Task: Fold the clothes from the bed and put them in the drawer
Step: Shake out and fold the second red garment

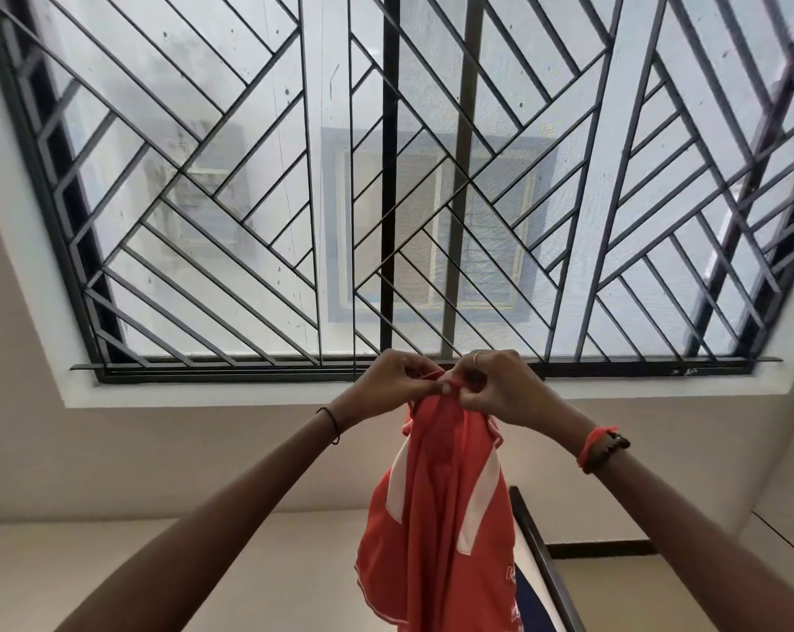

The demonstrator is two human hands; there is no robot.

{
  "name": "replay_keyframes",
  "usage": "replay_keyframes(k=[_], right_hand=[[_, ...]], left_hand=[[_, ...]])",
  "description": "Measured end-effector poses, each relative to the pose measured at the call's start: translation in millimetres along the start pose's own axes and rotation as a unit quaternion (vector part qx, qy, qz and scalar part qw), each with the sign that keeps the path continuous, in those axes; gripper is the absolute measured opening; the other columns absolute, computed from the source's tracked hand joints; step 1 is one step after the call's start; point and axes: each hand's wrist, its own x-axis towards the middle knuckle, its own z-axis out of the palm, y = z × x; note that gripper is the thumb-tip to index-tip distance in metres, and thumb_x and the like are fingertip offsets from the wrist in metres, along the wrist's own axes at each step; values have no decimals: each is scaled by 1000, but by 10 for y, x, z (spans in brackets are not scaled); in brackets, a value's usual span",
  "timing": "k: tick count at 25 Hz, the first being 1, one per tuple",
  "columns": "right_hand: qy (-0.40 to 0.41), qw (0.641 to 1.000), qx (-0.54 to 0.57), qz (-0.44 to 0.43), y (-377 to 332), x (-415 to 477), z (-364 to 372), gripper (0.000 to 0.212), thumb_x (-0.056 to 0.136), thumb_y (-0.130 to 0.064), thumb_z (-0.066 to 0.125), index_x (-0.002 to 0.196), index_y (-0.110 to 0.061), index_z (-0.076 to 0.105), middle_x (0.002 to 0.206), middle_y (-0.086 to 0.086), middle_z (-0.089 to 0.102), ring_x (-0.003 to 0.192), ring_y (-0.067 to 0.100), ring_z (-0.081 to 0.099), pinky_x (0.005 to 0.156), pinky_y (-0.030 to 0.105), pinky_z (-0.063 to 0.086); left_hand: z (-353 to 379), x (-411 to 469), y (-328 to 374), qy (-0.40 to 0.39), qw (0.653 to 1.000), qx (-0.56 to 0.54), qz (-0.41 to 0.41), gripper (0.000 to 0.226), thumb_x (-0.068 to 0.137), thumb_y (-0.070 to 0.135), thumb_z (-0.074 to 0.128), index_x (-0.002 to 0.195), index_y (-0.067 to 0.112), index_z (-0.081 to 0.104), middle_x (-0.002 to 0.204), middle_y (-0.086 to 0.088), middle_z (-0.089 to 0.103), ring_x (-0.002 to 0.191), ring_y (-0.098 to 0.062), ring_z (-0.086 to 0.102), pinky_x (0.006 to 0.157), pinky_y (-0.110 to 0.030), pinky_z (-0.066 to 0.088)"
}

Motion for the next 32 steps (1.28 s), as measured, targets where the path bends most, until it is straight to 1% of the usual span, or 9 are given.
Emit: replay_keyframes(k=[3, 8, 15, 18, 21, 23, 26, 29, 32], right_hand=[[-8, 977, 202, 74, 34, -35, 34, 15, 77, 9, 64, 83, -4, 66, 69, -2, 60, 64, -2, 52, 63, 10, 41], [-32, 872, 460, 162, 151, -21, 99, 22, 77, -2, 69, 97, -2, 60, 88, 10, 69, 79, 13, 64, 69, 17, 51], [-186, 838, 471, 201, 186, -62, 25, 28, 67, -20, 75, 89, -7, 66, 79, -2, 66, 70, 2, 60, 65, 12, 49], [-137, 840, 496, 171, 129, -88, 33, 16, 74, -12, 67, 89, -8, 64, 82, -4, 69, 75, 2, 62, 67, 12, 49], [-75, 815, 553, 153, 121, -104, -52, 18, 72, -11, 68, 90, -7, 64, 87, -3, 71, 80, 3, 65, 69, 13, 52], [-72, 812, 561, 146, 187, -129, -131, 24, 72, -12, 68, 94, -4, 64, 93, -1, 71, 85, 4, 65, 71, 14, 52], [-124, 824, 525, 173, 289, -193, -163, 18, 83, 1, 57, 102, 0, 58, 102, 0, 70, 91, 4, 64, 72, 14, 51], [-179, 786, 548, 225, 385, -242, -105, 25, 82, 10, 59, 103, -3, 54, 95, 6, 67, 83, 8, 65, 75, 17, 53], [-243, 790, 519, 219, 363, -214, 9, 54, 76, -19, 77, 123, -6, 53, 104, 4, 63, 94, 12, 61, 86, 25, 50]], left_hand=[[-47, -31, 40, -19, 1000, -15, -9, 21, 82, 3, 70, 102, -5, 69, 84, -1, 68, 74, 8, 59, 68, -10, 46], [-156, -77, 61, -77, 991, -95, -49, 17, 90, 13, 63, 106, 10, 67, 101, 3, 68, 96, -2, 59, 81, -13, 44], [-94, -170, -20, -86, 986, -126, -71, 12, 90, 20, 62, 98, 14, 56, 82, 6, 61, 73, -2, 56, 63, -19, 43], [-128, -187, -200, -138, 958, -202, -152, 52, 94, 60, 33, 111, 18, 56, 97, 1, 63, 88, -8, 57, 84, -28, 47], [-157, -278, -525, -147, 964, -148, -165, 36, 90, 53, 47, 102, 22, 60, 98, -1, 61, 94, -12, 54, 106, -45, 34], [-171, -328, -584, -131, 973, -137, -129, 9, 88, 33, 58, 85, 26, 63, 85, 8, 59, 84, -6, 52, 96, -34, 37], [-223, -257, -435, -63, 983, -157, -73, 4, 86, 21, 58, 84, 19, 61, 81, 8, 57, 79, -5, 49, 79, -18, 38], [-277, -106, -244, -25, 988, -148, -40, 7, 83, 19, 57, 86, 13, 58, 76, 8, 54, 73, -4, 46, 69, -14, 37], [-203, 7, -22, -79, 990, -113, -26, 4, 77, 14, 55, 80, 11, 57, 65, 12, 51, 60, 0, 42, 58, -13, 33]])
